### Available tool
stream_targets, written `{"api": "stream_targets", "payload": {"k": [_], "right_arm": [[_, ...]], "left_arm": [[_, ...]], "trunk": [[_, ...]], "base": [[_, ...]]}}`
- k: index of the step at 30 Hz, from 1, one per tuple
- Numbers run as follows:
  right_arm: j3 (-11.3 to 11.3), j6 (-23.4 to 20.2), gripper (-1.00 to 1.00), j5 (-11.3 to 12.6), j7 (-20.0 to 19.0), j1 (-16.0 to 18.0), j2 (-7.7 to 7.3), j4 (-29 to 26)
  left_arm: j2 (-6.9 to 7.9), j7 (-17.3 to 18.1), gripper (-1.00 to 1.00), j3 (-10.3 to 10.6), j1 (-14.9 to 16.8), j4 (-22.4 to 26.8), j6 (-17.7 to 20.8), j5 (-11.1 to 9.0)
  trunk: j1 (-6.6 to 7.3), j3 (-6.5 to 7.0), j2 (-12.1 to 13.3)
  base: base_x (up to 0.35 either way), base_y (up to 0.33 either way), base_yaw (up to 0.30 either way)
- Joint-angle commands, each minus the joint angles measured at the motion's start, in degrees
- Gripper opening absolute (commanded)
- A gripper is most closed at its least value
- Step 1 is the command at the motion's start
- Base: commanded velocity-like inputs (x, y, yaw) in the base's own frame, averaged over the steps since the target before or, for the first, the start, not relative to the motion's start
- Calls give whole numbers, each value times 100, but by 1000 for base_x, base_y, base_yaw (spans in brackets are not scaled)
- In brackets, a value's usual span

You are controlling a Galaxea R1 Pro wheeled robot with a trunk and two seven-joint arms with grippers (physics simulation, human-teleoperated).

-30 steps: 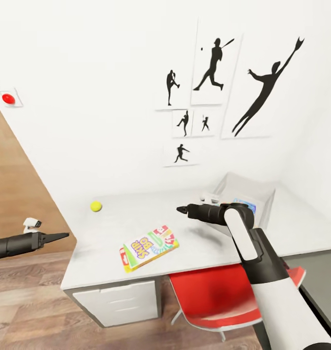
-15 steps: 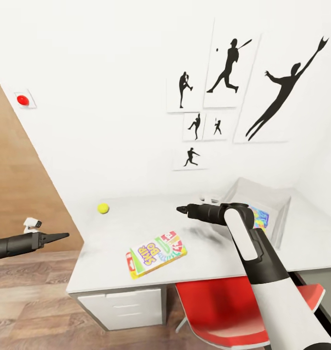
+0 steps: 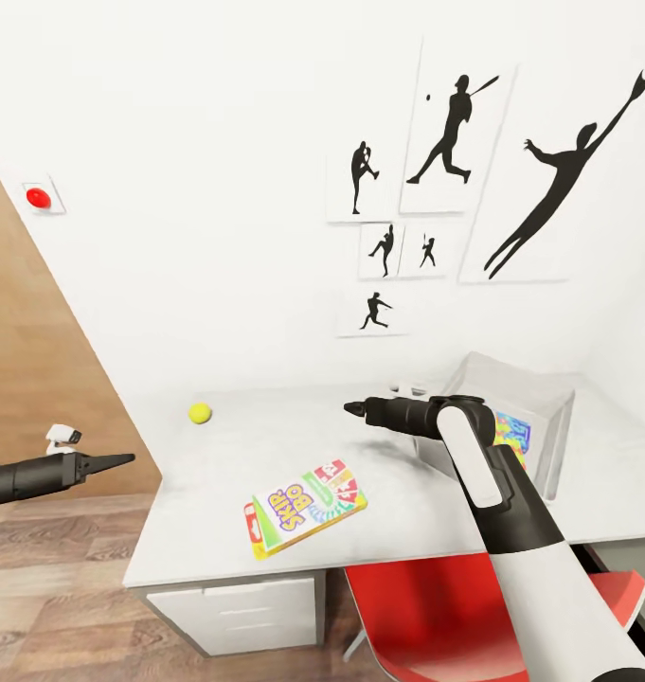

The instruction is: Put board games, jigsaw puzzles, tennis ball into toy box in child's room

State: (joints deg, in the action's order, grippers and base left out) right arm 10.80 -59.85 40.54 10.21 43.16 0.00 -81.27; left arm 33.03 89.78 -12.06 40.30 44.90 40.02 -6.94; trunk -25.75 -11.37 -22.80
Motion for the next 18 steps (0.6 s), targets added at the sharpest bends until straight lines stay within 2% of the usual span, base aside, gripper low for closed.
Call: {"api": "stream_targets", "payload": {"k": [1, 9, 14, 18], "right_arm": [[3, -15, 100, 55, 60, 6, 0, -6], [41, -15, 100, 51, 61, 3, 0, 12], [259, -15, 100, 44, 93, 7, 1, 45], [334, -15, 100, 51, 210, 7, 2, 73]], "left_arm": [[2, 22, 100, 2, 4, 0, 64, 0], [3, 22, 100, 2, 4, -4, 81, 0], [2, 22, 100, 2, 4, -4, 82, 0], [2, 22, 100, 2, 4, -4, 80, 0]], "trunk": [[-3, -12, -12], [-3, -8, -12], [-3, -9, -12], [-3, -26, -12]], "base": [[5, 0, 0], [41, 61, 21], [77, 55, 191], [22, 15, 187]]}}
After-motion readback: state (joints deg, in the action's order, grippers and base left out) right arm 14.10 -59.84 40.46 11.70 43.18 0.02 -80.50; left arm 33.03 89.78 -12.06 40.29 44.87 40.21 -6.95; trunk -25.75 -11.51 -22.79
